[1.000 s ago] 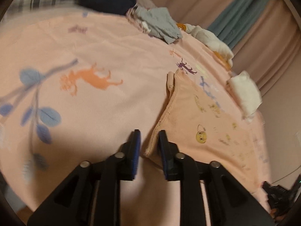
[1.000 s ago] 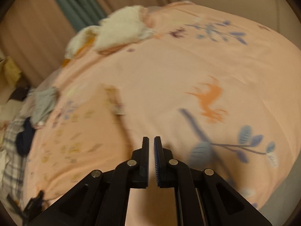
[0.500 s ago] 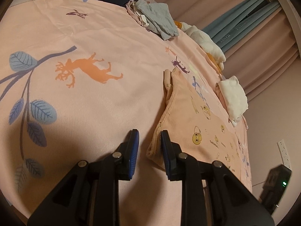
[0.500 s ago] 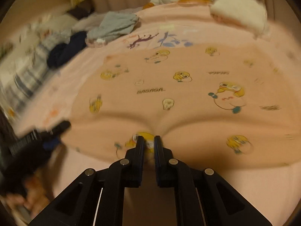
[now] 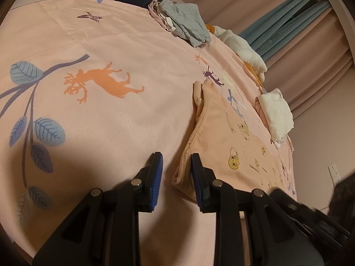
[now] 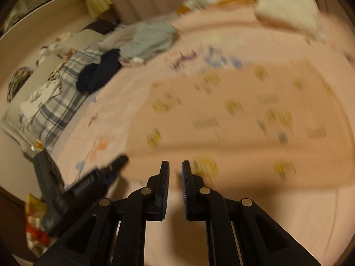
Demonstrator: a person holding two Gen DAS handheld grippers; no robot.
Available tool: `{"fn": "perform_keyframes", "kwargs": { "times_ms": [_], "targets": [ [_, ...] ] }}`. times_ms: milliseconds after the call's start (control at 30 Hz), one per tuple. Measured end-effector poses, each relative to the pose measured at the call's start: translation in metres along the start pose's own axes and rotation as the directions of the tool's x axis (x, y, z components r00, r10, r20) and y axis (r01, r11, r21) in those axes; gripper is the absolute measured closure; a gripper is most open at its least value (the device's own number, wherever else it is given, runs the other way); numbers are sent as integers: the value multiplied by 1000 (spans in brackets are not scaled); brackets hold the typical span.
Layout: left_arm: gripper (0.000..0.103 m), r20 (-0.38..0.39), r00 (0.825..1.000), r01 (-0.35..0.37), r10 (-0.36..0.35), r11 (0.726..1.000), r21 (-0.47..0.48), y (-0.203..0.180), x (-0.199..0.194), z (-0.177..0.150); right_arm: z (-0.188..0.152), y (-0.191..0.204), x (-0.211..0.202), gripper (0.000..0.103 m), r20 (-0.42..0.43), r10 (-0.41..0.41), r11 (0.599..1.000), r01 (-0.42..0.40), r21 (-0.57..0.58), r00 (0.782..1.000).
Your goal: Fold small clothes
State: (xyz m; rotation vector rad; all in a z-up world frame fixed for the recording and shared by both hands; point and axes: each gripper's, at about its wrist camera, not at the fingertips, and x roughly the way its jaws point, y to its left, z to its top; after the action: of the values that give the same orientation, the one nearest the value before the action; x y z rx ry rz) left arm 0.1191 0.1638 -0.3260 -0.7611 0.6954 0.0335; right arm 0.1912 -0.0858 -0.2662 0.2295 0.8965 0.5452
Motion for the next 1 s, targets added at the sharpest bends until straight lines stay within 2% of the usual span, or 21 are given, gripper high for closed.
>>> {"fn": "perform_keyframes", "kwargs": {
  "times_ms": [33,100,133,167,233,300,333,400,467,533,633,700,767,800,867,933,967,1000],
  "targets": [
    [76,1,1000,0,0,1000,4,0,0,0,3,1,16,92,-31,-35,999,35,5,999],
    [76,0,1000,-1,1,1000,3,0,0,-1,-1,-4,46,91,-155,-83,995,90,37,984],
    [76,0,1000,0,0,1000,4,0,0,-1,-10,-7,54,92,-157,-88,995,95,33,984],
    [76,-2,1000,1,-1,1000,4,0,0,0,-18,-5,48,92,-104,-92,996,93,5,990],
    [75,-2,1000,6,-6,1000,-3,1,1,0,-29,4,39,92,-68,-142,988,137,-64,988],
    [71,-3,1000,11,-11,1000,-5,1,1,0,-34,11,32,92,-70,-177,981,170,-97,982],
    [68,-9,1000,15,-15,1000,2,-1,1,1,-34,12,27,91,-103,-178,981,168,-96,979],
    [64,-20,1000,19,-19,1000,20,-4,1,1,-32,7,17,91,-137,-133,990,126,-57,982],
    [63,-25,999,21,-20,999,26,-5,1,1,-26,-11,3,86,-121,-73,997,75,14,990],
    [60,-32,999,28,-27,999,26,-6,0,1,-21,-26,-6,69,-85,-114,991,119,59,990],
    [51,-59,997,55,-54,998,15,-7,-2,1,-15,-50,-15,63,-23,-213,966,214,143,977],
    [44,-89,993,78,-77,997,8,-10,-5,-1,-16,-70,-16,63,-40,-231,950,235,204,972],
    [37,-123,983,132,-133,991,-21,-13,-9,-4,-21,-84,-9,63,-108,-214,941,235,244,971],
    [35,-142,976,163,-166,986,-36,-15,-10,-6,-22,-85,-9,63,-113,-205,943,227,244,972],
    [34,-205,950,226,-234,972,-58,-22,-7,-11,-23,-82,-14,63,-111,-207,947,227,226,972],
    [31,-261,926,272,-273,961,-40,-34,-3,-17,-24,-77,-18,62,-119,-213,948,234,213,970],
    [31,-282,916,290,-285,957,-24,-40,-1,-19,-25,-77,-21,60,-120,-212,947,234,219,970],
    [29,-292,912,298,-288,955,-10,-45,2,-22,-26,-76,-22,53,-121,-210,945,233,228,970]
  ]
}}
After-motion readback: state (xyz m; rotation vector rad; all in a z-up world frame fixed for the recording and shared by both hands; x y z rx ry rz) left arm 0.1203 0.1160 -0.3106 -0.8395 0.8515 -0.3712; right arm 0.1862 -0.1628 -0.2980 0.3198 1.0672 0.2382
